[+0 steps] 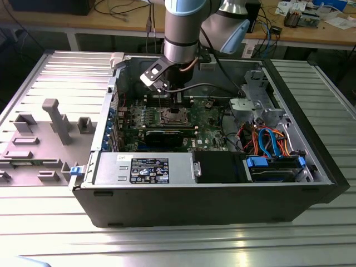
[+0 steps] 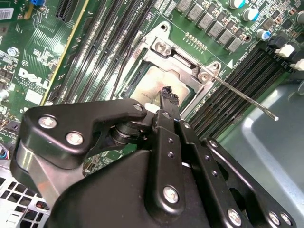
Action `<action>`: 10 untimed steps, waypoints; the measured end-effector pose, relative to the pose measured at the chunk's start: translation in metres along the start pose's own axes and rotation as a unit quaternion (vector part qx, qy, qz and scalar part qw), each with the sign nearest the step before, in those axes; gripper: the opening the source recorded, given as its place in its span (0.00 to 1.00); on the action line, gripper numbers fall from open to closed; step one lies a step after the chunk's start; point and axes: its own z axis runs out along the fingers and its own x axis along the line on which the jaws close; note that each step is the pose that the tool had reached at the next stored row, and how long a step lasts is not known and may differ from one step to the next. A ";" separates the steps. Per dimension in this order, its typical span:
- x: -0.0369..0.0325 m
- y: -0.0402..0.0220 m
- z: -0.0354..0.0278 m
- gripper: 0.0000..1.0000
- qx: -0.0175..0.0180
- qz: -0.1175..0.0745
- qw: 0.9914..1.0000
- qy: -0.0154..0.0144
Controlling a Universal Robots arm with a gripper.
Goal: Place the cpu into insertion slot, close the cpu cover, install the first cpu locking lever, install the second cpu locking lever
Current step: 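Install the first cpu locking lever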
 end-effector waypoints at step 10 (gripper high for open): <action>0.0000 -0.0001 -0.0054 0.11 0.000 0.000 1.000 0.000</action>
